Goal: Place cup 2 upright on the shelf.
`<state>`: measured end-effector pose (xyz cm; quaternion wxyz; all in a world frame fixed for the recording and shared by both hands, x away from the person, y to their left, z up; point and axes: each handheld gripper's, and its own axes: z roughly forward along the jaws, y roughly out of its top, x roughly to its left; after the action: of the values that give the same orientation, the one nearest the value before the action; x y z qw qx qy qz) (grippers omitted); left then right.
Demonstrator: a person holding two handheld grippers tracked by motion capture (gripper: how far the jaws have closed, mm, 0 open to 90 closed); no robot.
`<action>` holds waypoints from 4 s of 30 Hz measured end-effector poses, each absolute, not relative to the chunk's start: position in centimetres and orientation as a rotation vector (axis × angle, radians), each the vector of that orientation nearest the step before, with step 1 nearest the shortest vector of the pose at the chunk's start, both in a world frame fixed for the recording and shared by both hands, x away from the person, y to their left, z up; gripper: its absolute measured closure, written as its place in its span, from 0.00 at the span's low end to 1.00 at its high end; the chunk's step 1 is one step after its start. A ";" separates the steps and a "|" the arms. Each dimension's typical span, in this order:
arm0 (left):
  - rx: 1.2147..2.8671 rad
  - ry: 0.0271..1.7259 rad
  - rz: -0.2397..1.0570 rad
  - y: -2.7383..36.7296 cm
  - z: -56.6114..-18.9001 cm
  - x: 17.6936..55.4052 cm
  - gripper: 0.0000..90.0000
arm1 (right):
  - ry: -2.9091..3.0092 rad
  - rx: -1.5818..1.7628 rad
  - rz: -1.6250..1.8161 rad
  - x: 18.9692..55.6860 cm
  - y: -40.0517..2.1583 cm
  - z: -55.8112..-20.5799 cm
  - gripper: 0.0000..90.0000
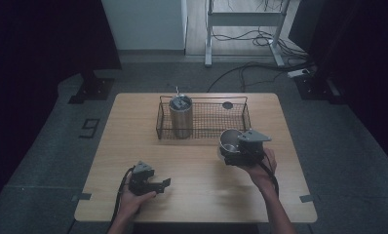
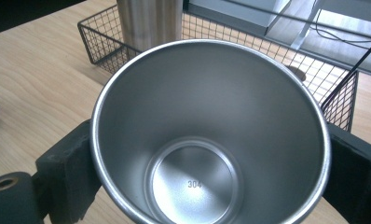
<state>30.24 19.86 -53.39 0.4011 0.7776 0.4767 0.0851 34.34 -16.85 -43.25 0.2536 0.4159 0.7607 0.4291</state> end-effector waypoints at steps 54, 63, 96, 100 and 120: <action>1.988 1.188 0.187 19.7 -53.4 30.2 0.17 | 2.011 1.145 1.146 39.0 -16.7 -37.8 0.07; 1.981 1.185 0.177 19.6 -53.3 30.1 0.17 | 2.010 1.154 1.133 39.7 -16.8 -37.5 0.07; 1.969 1.193 0.169 19.8 -53.4 30.1 0.17 | 2.019 1.185 1.110 43.2 -16.8 -36.8 0.07; 1.972 1.192 0.170 19.8 -53.4 30.1 0.17 | 2.021 1.189 1.100 43.7 -16.9 -36.9 0.07; 1.970 1.193 0.168 20.0 -53.4 30.2 0.17 | 2.038 1.232 1.063 46.5 -16.6 -38.6 0.07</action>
<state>30.17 19.97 -53.39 0.4040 0.7804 0.4726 0.0666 46.49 -16.60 -38.57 0.2636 0.4557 0.7538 0.3933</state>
